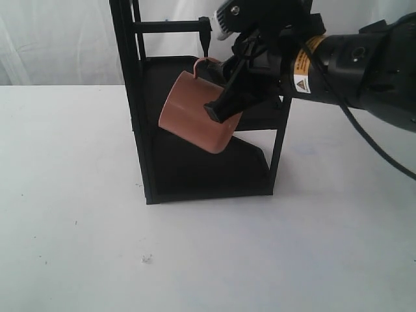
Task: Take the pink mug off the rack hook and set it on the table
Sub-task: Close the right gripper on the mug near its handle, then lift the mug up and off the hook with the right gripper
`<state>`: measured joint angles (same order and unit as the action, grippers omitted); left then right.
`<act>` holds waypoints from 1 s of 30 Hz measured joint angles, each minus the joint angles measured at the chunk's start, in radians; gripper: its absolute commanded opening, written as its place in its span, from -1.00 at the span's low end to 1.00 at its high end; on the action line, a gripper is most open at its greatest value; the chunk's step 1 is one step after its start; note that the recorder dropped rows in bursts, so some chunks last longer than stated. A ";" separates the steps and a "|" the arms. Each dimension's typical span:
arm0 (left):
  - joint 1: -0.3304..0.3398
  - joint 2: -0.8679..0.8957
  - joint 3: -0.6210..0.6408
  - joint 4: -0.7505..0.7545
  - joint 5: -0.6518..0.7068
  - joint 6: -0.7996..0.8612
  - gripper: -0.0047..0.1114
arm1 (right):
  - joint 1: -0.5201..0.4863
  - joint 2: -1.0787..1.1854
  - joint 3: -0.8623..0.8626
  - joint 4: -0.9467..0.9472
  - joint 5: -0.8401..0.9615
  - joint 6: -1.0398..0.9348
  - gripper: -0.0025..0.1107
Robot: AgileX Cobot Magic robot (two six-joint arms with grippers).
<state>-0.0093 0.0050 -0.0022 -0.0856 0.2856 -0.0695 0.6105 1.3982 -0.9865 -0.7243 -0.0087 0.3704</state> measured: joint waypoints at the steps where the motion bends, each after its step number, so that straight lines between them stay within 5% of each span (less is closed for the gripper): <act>1: 0.000 0.000 0.000 0.000 0.000 0.000 -0.92 | 0.000 0.002 0.000 0.000 0.000 0.000 -0.19; 15: 0.000 0.000 0.000 0.000 0.000 0.000 -0.92 | 0.000 0.036 -0.020 -0.002 0.001 -0.003 -0.21; 22: 0.000 0.000 0.000 0.000 0.000 0.000 -0.92 | 0.000 0.057 -0.026 -0.002 -0.007 -0.003 -0.47; 28: 0.000 0.000 0.000 0.000 0.000 0.000 -0.92 | 0.000 0.060 -0.026 -0.005 -0.022 -0.008 -0.96; 30: 0.000 0.000 0.000 0.000 0.000 0.000 -0.92 | 0.000 0.061 -0.026 -0.007 -0.034 -0.008 -0.96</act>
<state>-0.0093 0.0050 -0.0022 -0.0856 0.2856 -0.0695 0.6105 1.4588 -1.0130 -0.7317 -0.0430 0.3623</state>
